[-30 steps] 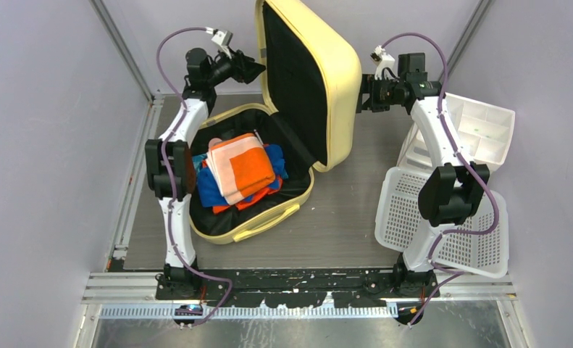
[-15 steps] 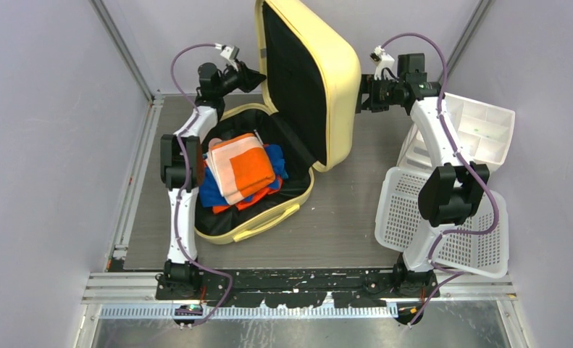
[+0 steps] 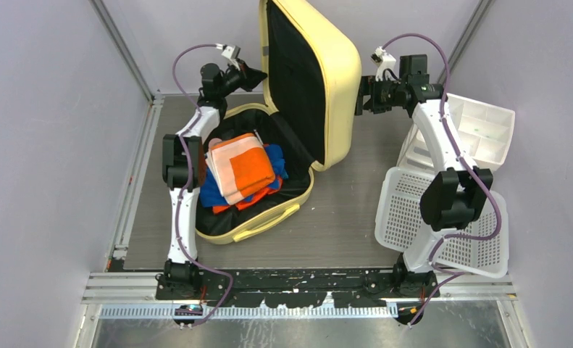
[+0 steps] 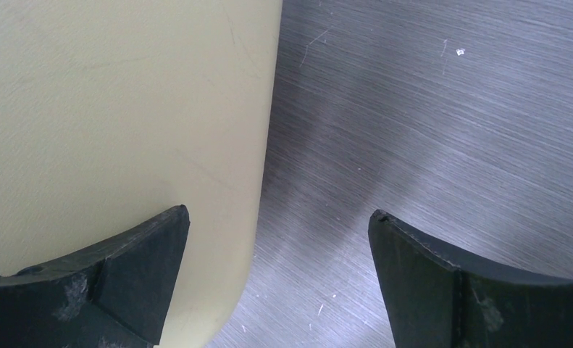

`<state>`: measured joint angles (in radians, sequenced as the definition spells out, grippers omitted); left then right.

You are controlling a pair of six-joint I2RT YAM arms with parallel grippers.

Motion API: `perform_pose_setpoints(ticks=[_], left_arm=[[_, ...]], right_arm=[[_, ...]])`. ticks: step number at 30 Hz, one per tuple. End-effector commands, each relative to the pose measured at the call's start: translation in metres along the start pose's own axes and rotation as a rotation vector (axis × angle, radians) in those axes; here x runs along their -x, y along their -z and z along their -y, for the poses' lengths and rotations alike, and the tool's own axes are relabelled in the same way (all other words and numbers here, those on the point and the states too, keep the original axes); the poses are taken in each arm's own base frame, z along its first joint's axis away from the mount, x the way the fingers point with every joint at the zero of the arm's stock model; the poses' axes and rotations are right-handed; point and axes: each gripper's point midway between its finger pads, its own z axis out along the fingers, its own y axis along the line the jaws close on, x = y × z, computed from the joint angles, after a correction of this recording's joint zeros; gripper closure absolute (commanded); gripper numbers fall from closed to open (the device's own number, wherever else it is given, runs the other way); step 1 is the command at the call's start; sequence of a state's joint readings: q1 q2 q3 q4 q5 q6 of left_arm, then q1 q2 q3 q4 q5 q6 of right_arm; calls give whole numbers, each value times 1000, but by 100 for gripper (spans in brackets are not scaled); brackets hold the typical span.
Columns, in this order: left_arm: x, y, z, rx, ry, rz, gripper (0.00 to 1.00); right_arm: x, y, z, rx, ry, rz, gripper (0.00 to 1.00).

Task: Open, take out, and arrange the luggage
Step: Adjust the luggage at the center of the board.

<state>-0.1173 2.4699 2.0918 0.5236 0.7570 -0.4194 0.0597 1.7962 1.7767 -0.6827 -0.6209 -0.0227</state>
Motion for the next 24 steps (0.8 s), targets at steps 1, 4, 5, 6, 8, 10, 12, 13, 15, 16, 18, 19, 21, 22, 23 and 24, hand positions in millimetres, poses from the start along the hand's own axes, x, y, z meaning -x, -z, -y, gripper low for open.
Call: perform_pose_setpoints(ticks=[1, 4, 5, 6, 8, 10, 12, 13, 15, 16, 18, 19, 21, 22, 23, 24], left_arm=[[113, 15, 6, 138, -147, 226, 100], [133, 28, 0, 212, -160, 253, 100], [139, 32, -1, 233, -168, 259, 100], [144, 36, -3, 257, -176, 259, 100], [156, 45, -3, 297, -209, 271, 100], [164, 55, -5, 342, -231, 285, 100], [171, 67, -10, 395, -239, 303, 100], [172, 74, -14, 425, -237, 307, 100], [176, 86, -23, 482, -230, 314, 100], [180, 93, -26, 510, -228, 322, 100], [183, 108, -35, 564, -222, 335, 100], [185, 114, -38, 580, -218, 340, 100], [190, 130, -47, 605, -203, 359, 100], [192, 140, -53, 618, -195, 372, 100], [194, 146, -55, 622, -189, 387, 100], [196, 153, -56, 625, -187, 401, 100]], right_arm=[[13, 33, -43, 73, 78, 52, 0], [18, 46, -38, 53, 76, 76, 0], [19, 50, -36, 46, 75, 85, 0], [19, 55, -34, 39, 71, 92, 0], [20, 61, -31, 33, 67, 104, 0], [19, 66, -28, 24, 61, 112, 0], [19, 72, -22, 11, 49, 122, 0], [17, 73, -21, 10, 43, 122, 0], [14, 74, -21, 12, 40, 119, 0], [12, 74, -21, 14, 39, 117, 0], [9, 74, -21, 13, 34, 116, 0], [8, 73, -21, 14, 31, 117, 0], [6, 71, -21, 21, 21, 114, 0], [6, 69, -21, 28, 15, 112, 0], [6, 66, -20, 36, 8, 109, 0], [7, 63, -18, 41, 2, 106, 0]])
